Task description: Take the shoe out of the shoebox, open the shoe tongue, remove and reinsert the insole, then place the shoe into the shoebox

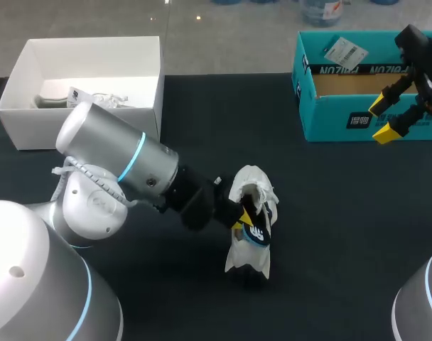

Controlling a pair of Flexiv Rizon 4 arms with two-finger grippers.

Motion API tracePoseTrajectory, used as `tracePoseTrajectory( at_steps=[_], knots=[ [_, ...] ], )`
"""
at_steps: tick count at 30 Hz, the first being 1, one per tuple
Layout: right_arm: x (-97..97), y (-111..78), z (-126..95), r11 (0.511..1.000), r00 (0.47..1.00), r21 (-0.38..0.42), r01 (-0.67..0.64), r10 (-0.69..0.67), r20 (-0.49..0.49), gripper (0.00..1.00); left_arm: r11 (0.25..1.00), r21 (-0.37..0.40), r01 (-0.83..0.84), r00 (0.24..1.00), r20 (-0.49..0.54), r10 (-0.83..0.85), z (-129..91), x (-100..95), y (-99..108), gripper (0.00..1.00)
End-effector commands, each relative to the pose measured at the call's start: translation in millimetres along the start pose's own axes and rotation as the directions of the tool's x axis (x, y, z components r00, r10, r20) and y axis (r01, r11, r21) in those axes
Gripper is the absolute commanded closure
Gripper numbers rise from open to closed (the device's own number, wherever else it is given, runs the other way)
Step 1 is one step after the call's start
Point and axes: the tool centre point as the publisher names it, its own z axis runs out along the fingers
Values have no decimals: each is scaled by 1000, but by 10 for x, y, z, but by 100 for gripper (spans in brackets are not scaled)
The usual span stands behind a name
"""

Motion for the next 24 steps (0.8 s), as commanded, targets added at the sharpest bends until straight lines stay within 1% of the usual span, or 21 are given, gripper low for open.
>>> tracePoseTrajectory(
  at_steps=[1,2,5,12,15,20,21,23,24],
  knots=[
    [-15,6,6,1000,1000,4,0,0,-1,0,1000,-9,0,1000,-14,-1,46,-11,64,100],
    [-15,6,6,1000,1000,4,0,0,-1,0,1000,-19,1,1000,-17,-2,70,-2,113,100],
    [-15,6,6,1000,1000,4,0,0,-1,0,1000,-26,10,1000,-23,-11,102,47,169,100],
    [-15,6,6,1000,1000,4,0,0,-1,0,999,-30,28,999,-44,-29,160,189,227,100],
    [-15,6,6,1000,1000,4,0,0,-1,0,999,-31,31,999,-44,-32,126,206,219,100],
    [-15,6,6,1000,1000,4,0,0,-1,0,998,-31,48,999,-7,-49,9,156,159,100],
    [-15,6,6,1000,1000,4,0,0,-1,0,998,-31,47,999,-4,-47,-13,148,143,74],
    [-15,6,6,1000,1000,4,0,0,-1,0,998,-30,50,999,7,-49,-48,135,120,66],
    [-15,6,6,1000,1000,4,0,0,-1,0,998,-27,50,999,10,-50,-62,131,110,68]
  ],
)
